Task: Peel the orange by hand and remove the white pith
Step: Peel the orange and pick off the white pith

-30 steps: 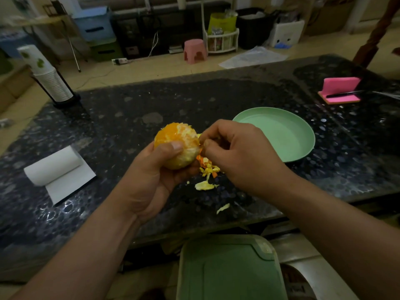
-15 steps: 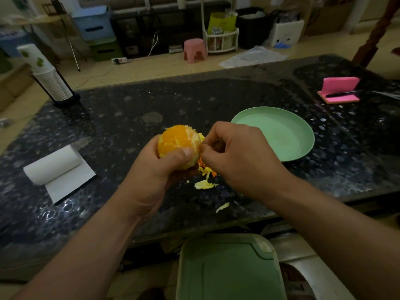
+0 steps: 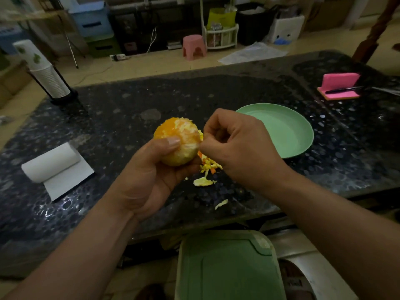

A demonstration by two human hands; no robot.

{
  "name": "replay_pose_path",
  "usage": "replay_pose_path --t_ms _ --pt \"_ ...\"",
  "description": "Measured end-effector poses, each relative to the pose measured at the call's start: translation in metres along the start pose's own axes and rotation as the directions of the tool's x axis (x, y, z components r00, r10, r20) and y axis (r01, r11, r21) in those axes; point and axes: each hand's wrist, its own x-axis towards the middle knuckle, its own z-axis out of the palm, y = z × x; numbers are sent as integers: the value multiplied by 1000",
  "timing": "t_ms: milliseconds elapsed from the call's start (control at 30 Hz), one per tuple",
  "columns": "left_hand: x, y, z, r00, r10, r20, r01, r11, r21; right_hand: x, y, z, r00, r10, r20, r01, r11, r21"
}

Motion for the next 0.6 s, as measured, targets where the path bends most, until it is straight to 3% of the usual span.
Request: replay_pose_path --t_ms 267,600 --pt "0 3 -3 1000 -5 9 5 998 -69 0 -1 -9 994 -15 104 8 997 72" --pt "1 1 -2 991 129 -44 -121 980 159 -1 0 -5 997 -43 65 51 991 -122"
